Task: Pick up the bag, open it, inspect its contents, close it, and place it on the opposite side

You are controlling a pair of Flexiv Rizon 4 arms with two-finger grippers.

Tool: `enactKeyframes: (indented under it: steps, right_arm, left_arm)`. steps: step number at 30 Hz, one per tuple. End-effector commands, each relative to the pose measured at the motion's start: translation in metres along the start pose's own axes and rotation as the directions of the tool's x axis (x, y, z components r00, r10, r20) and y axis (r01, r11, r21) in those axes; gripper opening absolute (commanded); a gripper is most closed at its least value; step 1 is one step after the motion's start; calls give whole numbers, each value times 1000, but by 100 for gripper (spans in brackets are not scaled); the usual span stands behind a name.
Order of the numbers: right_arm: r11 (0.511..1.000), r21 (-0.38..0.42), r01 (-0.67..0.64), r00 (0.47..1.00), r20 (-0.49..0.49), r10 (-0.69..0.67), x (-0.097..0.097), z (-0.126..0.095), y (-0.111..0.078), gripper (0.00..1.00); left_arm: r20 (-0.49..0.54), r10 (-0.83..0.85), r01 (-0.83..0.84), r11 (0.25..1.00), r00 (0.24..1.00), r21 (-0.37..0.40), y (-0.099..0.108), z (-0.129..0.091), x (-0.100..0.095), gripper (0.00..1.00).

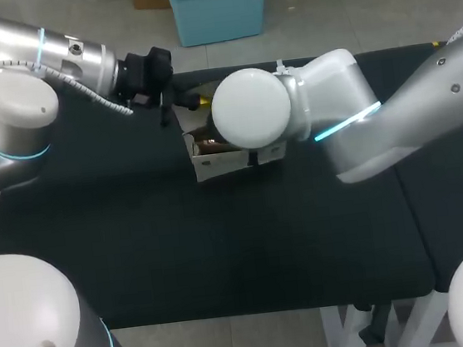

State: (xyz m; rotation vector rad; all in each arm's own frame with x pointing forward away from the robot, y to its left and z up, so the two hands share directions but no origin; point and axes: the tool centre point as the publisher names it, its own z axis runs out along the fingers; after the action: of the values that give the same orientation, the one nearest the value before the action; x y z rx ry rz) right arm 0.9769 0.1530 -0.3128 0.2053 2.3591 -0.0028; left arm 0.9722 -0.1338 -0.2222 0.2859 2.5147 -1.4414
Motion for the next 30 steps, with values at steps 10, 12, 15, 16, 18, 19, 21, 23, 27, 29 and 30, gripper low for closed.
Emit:
enactKeyframes:
  steps: [10,12,15,16,18,19,21,23,27,29,30]
  right_arm:
    - [997,-52,-50,976,211,60,-26,-73,-5,2]
    - [997,-60,-55,970,232,67,-29,-87,-6,0]
    - [996,-72,-60,959,272,78,-30,-105,-8,0]
    - [995,-76,-61,957,280,80,-29,-108,-9,0]
    - [995,-80,-62,953,290,83,-26,-113,-8,0]
    - [995,-81,-62,953,292,83,-23,-114,-8,0]
    - [995,-81,-59,953,291,81,-18,-114,-7,0]
    - [995,-83,-57,956,281,78,-14,-113,-6,0]
    - [995,-82,-53,962,262,73,-7,-109,-6,0]
    - [995,-81,-52,964,258,72,-6,-107,-6,0]
    - [995,-81,-52,965,253,71,-4,-107,-6,0]
  left_arm:
    - [9,4,-4,1000,1000,-22,-5,-7,4,0]
    - [-5,-15,15,1000,1000,-18,-8,-9,4,0]
    - [-36,-49,48,999,998,-11,-10,-11,4,0]
    - [-33,-48,47,999,998,-18,-9,-10,3,0]
    - [-47,-71,71,997,996,-18,-2,-6,1,0]
    - [-42,-80,79,997,996,-26,3,-3,-1,0]
    - [-44,-103,102,994,994,-32,14,4,-7,0]
    - [-50,-127,125,991,991,-48,25,11,-13,0]
    - [-56,-180,175,981,982,-79,49,23,-25,0]
    - [-48,-174,169,981,984,-96,56,26,-27,0]
    - [-42,-175,171,981,984,-97,62,29,-28,0]
